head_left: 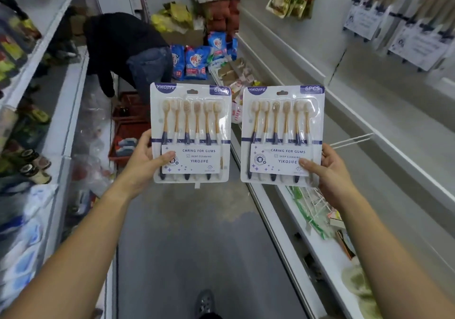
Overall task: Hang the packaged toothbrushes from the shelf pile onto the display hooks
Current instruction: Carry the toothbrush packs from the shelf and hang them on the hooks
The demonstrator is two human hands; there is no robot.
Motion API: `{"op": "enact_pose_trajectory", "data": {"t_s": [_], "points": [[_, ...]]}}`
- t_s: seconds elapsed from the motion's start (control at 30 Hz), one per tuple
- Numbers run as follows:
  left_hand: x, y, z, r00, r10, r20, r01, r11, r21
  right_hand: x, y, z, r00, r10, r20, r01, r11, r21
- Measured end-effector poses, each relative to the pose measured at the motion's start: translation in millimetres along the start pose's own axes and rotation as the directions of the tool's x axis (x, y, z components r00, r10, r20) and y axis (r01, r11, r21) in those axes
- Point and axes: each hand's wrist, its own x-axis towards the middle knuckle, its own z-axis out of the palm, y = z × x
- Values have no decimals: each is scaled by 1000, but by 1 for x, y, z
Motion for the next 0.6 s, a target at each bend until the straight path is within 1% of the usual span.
{"op": "enact_pose_trajectory", "data": {"t_s": [0.13, 0.27, 0.43, 0.53, 0.6], "points": [[78, 8, 0, 999, 3, 44, -1, 1000, -30, 50, -14, 13, 997, -4, -75, 3, 1000, -10], [148, 7, 15, 995, -5, 102, 11, 998, -66, 92, -20, 7, 992, -15, -129, 20, 999, 40], [237, 16, 51, 981, 15, 195, 0, 997, -73, 151, -30, -11, 974, -47, -223, 69, 994, 89], [282, 32, 75, 974, -18, 227, 39, 996, -86, 185, -44, -23, 962, -71, -262, 106, 987, 123], [313, 45, 93, 964, 2, 265, 20, 997, -77, 203, -51, -31, 944, -88, -317, 131, 985, 116]]}}
